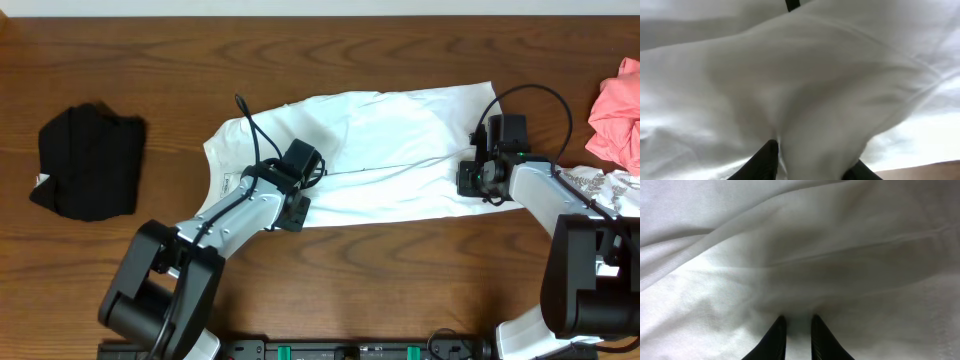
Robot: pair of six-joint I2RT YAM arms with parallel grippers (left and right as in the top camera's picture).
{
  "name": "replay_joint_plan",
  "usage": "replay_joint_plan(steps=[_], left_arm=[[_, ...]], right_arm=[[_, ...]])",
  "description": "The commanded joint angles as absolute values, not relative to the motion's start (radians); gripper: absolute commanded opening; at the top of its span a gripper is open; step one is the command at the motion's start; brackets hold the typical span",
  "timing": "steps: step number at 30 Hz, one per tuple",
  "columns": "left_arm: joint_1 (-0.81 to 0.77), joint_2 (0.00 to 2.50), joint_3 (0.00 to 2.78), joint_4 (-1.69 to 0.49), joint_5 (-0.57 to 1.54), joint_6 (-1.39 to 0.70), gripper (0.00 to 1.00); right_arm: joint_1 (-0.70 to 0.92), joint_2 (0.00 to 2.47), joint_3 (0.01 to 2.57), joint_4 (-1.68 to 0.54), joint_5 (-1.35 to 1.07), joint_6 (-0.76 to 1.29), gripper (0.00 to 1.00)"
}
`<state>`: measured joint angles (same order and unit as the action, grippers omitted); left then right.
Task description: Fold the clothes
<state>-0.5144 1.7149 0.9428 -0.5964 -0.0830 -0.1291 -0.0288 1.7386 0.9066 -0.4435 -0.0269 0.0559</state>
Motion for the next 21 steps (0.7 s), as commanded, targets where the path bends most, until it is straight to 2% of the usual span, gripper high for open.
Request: replay_joint_plan(steps=[1,4,7,9,12,14,15,16,18,21], left_arm=[[-0.516,1.651,0.939,-0.597,-0.099,-0.124,0.35],[-0.516,1.609,0.939,-0.597,-0.106,-0.124,0.35],[-0.516,1.576,0.939,-0.600,-0.120,-0.124,0.25],[-0.516,1.571,0.939,-0.596,-0.121,-0.129,0.11],[-0.517,1.571,0.939,-0.601,-0.116,-0.136,0.10],[-0.517,1.571,0.939,-0.601,-0.113,-0.136,0.17],[-0.517,1.571,0.939,-0.601,-0.105,-0.135,0.31],[-0.517,1.571,0.939,-0.601,-0.088,-0.135,0.40],[-0.522,1.571,0.939,-0.601,-0.053,-0.135,0.47],[-0.541,1.573,0.936,-0.601,-0.053,-0.135,0.49]], right_arm=[[-0.019,1.750,0.903,-0.445,-0.031,0.044,0.17],[-0.019,1.750,0.903,-0.446,-0.031,0.044,0.16],[-0.019,1.750,0.903,-0.446,-0.031,0.044,0.17],[-0.019,1.750,0.903,-0.446,-0.031,0.044,0.17],[-0.019,1.750,0.903,-0.446,-0.031,0.044,0.16],[-0.019,1.750,0.903,-0.446,-0.031,0.044,0.17],[-0.019,1.750,0.903,-0.446,-0.031,0.044,0.17],[-0.019,1.750,0.903,-0.446,-0.031,0.044,0.17],[-0.019,1.750,0.903,-0.446,-0.031,0.044,0.17],[-0.019,1.750,0.903,-0.446,-0.031,0.044,0.17]])
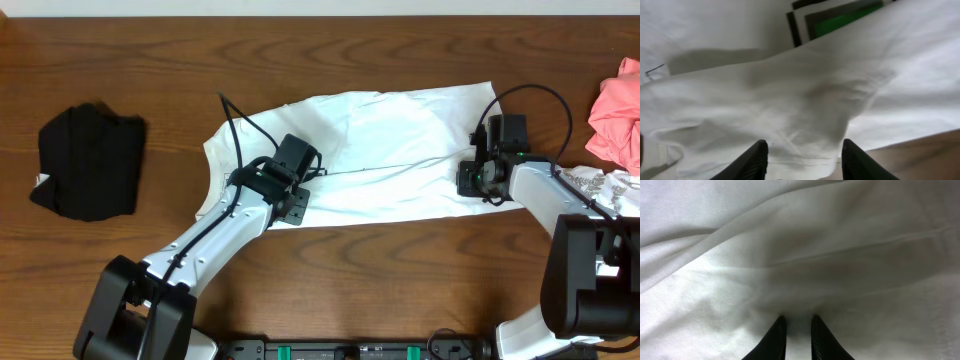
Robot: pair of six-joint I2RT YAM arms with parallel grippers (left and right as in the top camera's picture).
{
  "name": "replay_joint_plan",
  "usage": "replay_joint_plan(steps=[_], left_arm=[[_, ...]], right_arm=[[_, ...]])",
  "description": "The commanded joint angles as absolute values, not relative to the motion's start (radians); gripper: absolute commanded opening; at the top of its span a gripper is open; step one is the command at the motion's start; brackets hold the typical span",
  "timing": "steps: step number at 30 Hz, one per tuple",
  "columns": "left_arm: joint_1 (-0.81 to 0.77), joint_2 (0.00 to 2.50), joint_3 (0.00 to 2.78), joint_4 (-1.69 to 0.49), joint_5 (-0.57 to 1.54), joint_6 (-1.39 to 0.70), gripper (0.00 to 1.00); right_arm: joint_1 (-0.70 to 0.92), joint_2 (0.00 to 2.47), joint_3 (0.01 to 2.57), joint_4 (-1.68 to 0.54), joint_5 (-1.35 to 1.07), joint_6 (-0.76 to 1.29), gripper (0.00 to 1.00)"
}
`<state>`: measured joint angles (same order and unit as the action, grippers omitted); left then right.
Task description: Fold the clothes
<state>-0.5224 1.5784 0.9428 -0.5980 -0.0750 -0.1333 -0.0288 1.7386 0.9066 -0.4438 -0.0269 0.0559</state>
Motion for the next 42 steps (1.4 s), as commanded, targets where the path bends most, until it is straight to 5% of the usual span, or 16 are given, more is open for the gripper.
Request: replay_joint_plan(steps=[1,18,23,25,42], left_arm=[[-0.548,1.574,0.935,-0.600,-0.053,-0.135,0.50],[-0.562,1.671,0.924,-0.614,-0.118,-0.151,0.48],[-0.561,1.672,0.924,-0.616,-0.151,-0.150,0.13],[-0.561,1.672,0.924,-0.614,-0.175,-0.150,0.06],[-0.552,1.571,1.019,-0.583,-0.393,-0.096,0.06]], right_arm=[[-0.019,1.750,0.903,-0.446,-0.031,0.044,0.17],[-0.019,1.750,0.903,-0.455,-0.031,0.044,0.17],[-0.019,1.750,0.903,-0.456,-0.031,0.044,0.17],[-0.019,1.750,0.903,-0.457,-0.031,0.044,0.17],[-0.019,1.750,0.903,-0.457,-0.030,0.044,0.17]])
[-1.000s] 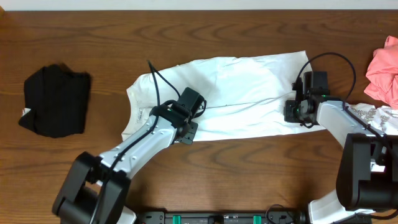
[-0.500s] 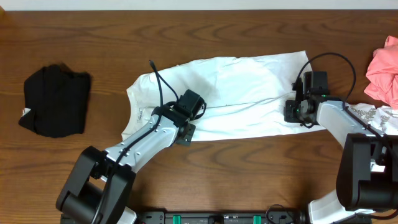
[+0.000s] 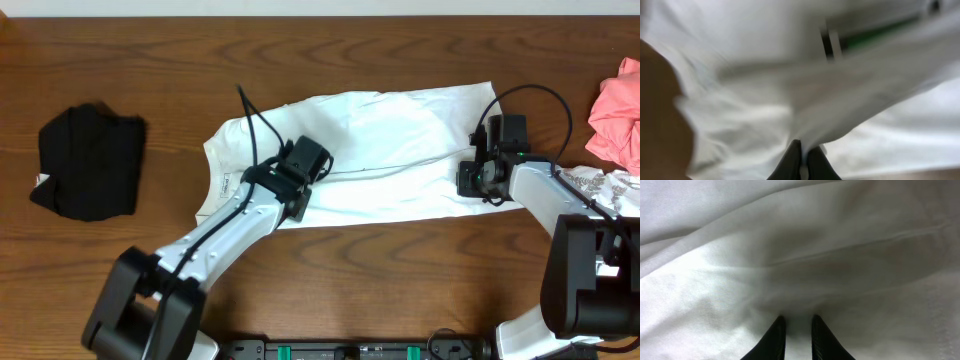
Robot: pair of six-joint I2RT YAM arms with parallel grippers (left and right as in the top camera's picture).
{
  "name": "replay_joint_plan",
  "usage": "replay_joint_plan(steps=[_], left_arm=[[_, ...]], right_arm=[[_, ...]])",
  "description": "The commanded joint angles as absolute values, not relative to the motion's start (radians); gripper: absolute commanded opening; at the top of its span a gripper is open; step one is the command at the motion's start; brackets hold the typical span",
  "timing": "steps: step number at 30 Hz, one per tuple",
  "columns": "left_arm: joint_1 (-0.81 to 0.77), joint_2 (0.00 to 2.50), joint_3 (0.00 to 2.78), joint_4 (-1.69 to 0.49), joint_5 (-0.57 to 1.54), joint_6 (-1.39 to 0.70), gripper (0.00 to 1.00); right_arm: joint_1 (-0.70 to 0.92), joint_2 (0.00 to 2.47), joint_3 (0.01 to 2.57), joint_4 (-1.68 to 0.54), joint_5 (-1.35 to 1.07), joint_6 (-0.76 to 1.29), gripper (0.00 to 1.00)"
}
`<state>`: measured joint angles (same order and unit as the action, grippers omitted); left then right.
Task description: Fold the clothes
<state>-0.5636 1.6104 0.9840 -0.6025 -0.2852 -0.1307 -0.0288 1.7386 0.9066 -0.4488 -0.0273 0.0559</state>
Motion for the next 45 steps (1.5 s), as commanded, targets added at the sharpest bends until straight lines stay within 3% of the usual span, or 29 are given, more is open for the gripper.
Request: replay_joint_plan(steps=[1,18,21,25,27,30,37,42,45], left_arm=[[-0.548,1.571,1.019,-0.564,-0.396,-0.081,0.06],[-0.500,1.615,1.019,-0.282,-0.393,0.023,0.07],[-0.500,1.647,1.019,-0.284,-0.393,0.023,0.21],[-0.500,1.673,1.019,-0.301,-0.394,0.027,0.22],[-0.499,1.673,1.019,-0.305,-0.395,0.031,0.36],[-0.495,1.673,1.019,-0.305,-0.431,0.033,0.41],[-0.491,1.672,1.019,-0.471,-0.431,-0.023,0.40],[-0.487,1.675,0.987,-0.521,-0.296,-0.038,0.28],[-0.487,1.686,0.966,-0.508,-0.253,-0.069,0.27]], right_arm=[[-0.019,1.750,0.903,-0.457,-0.030,0.044,0.17],[-0.019,1.750,0.903,-0.461,-0.031,0.044,0.17],[-0.019,1.750,0.903,-0.461,-0.031,0.044,0.17],[-0.019,1.750,0.903,-0.461,-0.031,0.044,0.17],[-0.019,1.750,0.903,-0.462,-0.030,0.044,0.17],[-0.019,1.750,0.903,-0.463,-0.031,0.044,0.17],[-0.019,1.750,0.903,-0.464,-0.030,0.044,0.17],[-0.019,1.750,0.903,-0.463,-0.030,0.044,0.17],[-0.019,1.750,0.903,-0.466,-0.030,0.044,0.17]])
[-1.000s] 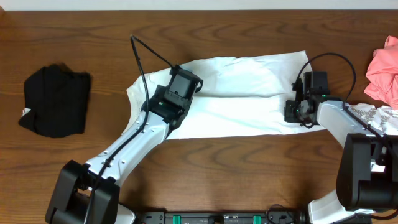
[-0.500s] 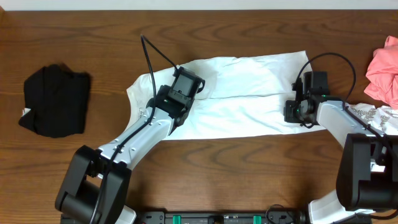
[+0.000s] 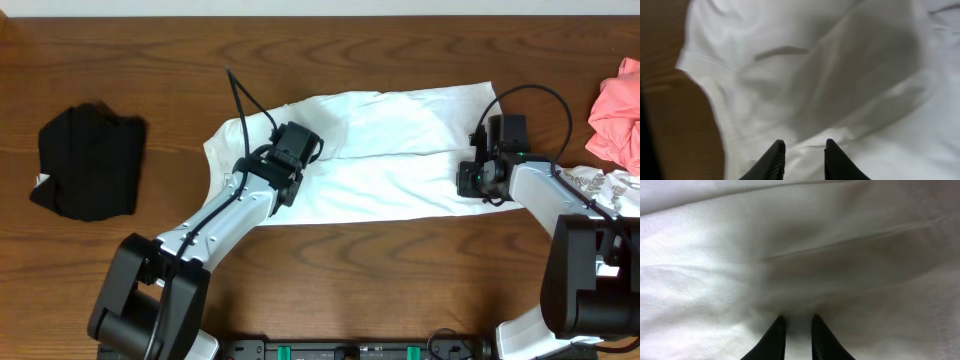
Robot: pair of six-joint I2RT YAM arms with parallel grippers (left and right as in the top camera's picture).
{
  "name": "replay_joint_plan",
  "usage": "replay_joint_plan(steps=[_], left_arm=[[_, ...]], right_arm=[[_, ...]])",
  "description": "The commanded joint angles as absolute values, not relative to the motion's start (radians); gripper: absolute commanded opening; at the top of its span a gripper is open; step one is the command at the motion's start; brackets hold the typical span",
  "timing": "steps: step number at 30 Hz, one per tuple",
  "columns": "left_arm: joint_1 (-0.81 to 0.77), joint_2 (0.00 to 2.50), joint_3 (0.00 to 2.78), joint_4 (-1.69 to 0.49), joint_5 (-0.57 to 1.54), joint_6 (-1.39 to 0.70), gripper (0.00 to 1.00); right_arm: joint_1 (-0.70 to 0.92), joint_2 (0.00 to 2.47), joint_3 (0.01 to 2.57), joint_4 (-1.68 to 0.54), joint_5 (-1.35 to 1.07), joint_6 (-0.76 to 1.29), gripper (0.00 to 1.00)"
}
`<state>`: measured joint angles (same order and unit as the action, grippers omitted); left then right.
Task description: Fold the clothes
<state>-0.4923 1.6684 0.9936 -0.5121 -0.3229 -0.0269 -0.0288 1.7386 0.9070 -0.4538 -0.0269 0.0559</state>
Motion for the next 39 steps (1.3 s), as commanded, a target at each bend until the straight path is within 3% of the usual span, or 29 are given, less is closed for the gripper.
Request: replay_joint_plan(steps=[1,15,18,23,39], left_arm=[[-0.487,1.689,0.965,-0.508,-0.253,-0.070,0.27],[-0.473,1.804,0.965,-0.380,-0.294,-0.065,0.28],[-0.454,1.804,0.965,-0.333,-0.330,-0.064,0.36],[-0.401,1.804,0.965,-0.278,-0.330,-0.064,0.38],[-0.303,1.806,0.965,-0.104,-0.329,-0.064,0.58]], right_arm=[[-0.019,1.750,0.903,-0.466,-0.030,0.044,0.17],[-0.019,1.750,0.903,-0.472,-0.030,0.043,0.17],[-0.019,1.750,0.903,-0.475,-0.030,0.043,0.17],[-0.019,1.750,0.903,-0.476,-0.030,0.044,0.17],[-0.019,1.750,0.903,-0.483,-0.030,0.043,0.17]])
